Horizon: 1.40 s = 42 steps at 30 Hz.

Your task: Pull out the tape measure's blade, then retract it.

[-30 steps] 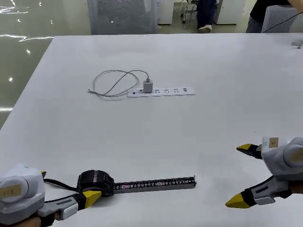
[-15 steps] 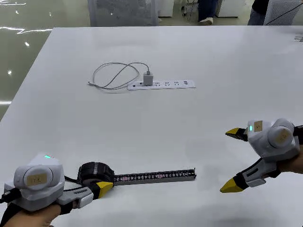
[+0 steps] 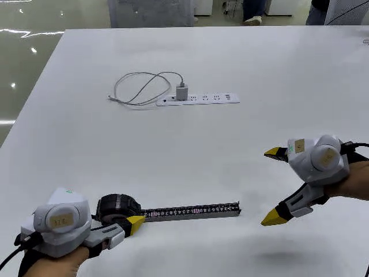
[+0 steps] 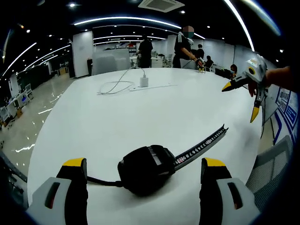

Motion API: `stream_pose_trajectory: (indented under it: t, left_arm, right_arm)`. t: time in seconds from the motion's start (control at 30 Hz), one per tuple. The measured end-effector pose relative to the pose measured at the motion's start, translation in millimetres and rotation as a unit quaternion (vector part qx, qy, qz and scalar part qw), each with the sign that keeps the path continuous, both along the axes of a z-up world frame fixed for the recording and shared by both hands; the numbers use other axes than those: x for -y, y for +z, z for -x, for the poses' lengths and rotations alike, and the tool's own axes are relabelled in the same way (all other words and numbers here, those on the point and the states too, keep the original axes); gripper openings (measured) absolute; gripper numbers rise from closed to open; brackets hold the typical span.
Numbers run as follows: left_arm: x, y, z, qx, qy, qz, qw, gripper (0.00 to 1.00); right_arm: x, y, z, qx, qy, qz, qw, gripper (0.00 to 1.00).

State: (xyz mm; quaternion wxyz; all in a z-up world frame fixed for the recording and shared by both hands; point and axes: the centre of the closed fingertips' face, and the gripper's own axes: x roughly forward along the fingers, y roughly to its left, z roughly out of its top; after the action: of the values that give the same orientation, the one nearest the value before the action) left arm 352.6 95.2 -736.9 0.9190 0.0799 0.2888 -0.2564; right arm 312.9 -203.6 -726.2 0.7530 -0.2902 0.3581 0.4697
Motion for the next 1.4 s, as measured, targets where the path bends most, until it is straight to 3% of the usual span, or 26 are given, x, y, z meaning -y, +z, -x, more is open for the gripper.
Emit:
stream_pose_trajectory:
  t: [0.13,0.27,0.37,0.43,0.5,0.67,0.77,0.87,0.93,0.97,1.07,1.4]
  left_arm:
    - [6.5,-7.3,3.3,-0.006,-0.005,0.003,1.0,0.99]
    - [10.6,-8.0,1.9,0.004,-0.006,-0.001,1.0,0.99]
    - [12.1,-8.0,-1.4,0.006,0.0,0.009,0.9999,0.99]
    - [10.7,-6.5,-5.3,0.016,0.008,0.006,0.9998,0.99]
    - [1.4,-11.1,-8.6,0.007,0.037,-0.007,0.9993,0.99]
    - [1.5,-9.3,-11.7,0.01,0.039,0.007,0.9992,0.99]
    - [7.2,-10.2,-10.0,0.008,0.024,0.015,0.9996,0.99]
    - [7.4,-9.1,-10.7,0.015,0.022,0.009,0.9996,0.99]
    - [8.3,-11.2,-10.6,0.009,0.022,0.008,0.9997,0.99]
    - [6.2,-14.9,-10.0,0.004,0.022,-0.004,0.9997,0.99]
    - [8.0,-14.1,-10.3,0.003,0.024,0.006,0.9997,0.99]
    - [13.0,-9.1,-12.0,0.005,0.02,0.014,0.9997,0.99]
  right_arm:
    - [-4.2,-7.5,-2.8,-0.005,0.012,0.004,0.9999,0.99]
    - [-10.2,-14.0,-6.1,-0.007,0.018,0.007,0.9998,0.99]
    - [-15.2,-19.2,-11.8,-0.007,0.015,0.001,0.9999,0.99]
    - [-19.0,-21.6,-14.6,-0.004,0.02,0.0,0.9998,0.99]
    - [-20.2,-24.3,-15.5,-0.005,0.023,0.005,0.9997,0.99]
    - [-23.2,-32.7,-15.6,-0.013,0.032,0.012,0.9993,0.99]
    - [-27.1,-35.8,-13.2,-0.015,0.046,0.007,0.9988,0.94]
    - [-27.3,-40.9,-12.0,-0.021,0.046,0.011,0.9987,0.93]
    - [-27.3,-43.4,-10.8,-0.021,0.05,0.014,0.9984,0.9]
    - [-27.2,-45.0,-10.1,-0.022,0.054,0.015,0.9982,0.88]
    - [-28.7,-48.7,-8.5,-0.025,0.06,0.017,0.9978,0.82]
    - [-32.0,-60.1,-1.0,-0.036,0.078,0.029,0.9959,0.7]
